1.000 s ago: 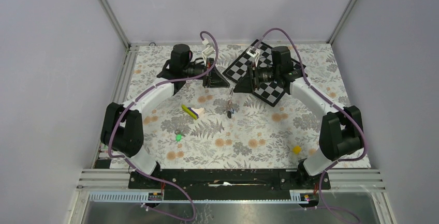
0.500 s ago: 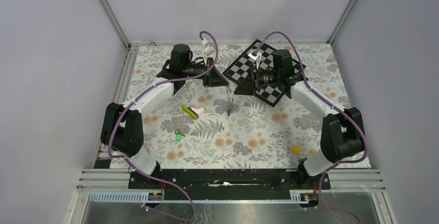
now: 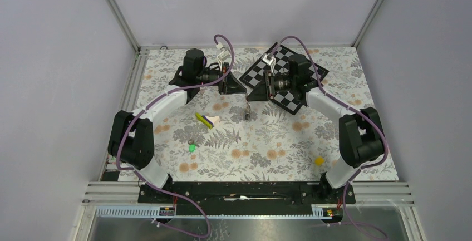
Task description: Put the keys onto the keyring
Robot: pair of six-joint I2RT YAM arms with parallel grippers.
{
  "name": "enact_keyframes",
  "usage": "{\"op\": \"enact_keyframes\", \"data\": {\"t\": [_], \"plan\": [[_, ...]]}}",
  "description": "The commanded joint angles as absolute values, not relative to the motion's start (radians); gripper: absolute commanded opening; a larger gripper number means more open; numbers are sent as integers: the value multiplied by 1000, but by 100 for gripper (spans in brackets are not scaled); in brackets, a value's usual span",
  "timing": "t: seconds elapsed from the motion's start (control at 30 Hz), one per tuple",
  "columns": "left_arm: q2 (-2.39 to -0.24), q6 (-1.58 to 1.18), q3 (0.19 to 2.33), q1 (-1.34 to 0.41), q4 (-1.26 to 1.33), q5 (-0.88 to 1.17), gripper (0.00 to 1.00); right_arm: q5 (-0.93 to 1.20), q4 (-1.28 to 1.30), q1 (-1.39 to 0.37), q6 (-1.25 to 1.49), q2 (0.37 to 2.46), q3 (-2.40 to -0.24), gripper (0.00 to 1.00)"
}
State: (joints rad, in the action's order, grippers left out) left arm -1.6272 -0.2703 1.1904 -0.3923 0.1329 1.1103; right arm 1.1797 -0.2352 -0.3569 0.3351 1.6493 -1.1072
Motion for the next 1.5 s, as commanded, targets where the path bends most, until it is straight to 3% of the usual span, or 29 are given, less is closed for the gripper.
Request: {"op": "enact_keyframes", "data": {"t": [0.0,0.33,0.53,0.67,1.13,1.27,1.47], "plan": [[-1583,-287,1192,-397,213,1114,0,1224,-297,-374,369,1674,-1112,45],[-1588,-288,1187,-397,224,1120,0,1241,-308,-373,376,1679,-1114,22],[-1586,-285,1177,-394,233,1120,0,1239,-306,-373,373,1671,-1110,1],[-1589,-280,1174,-394,242,1118,0,1227,-311,-372,380,1661,-1104,0],[-1570,-223,1147,-367,256,1130,62,1210,-422,-371,484,1646,-1067,0],[-1557,-224,1096,-364,306,1139,71,1209,-497,-368,563,1660,-1055,0],[-1544,-226,1017,-363,439,1134,73,1197,-557,-364,637,1682,-1055,0]]}}
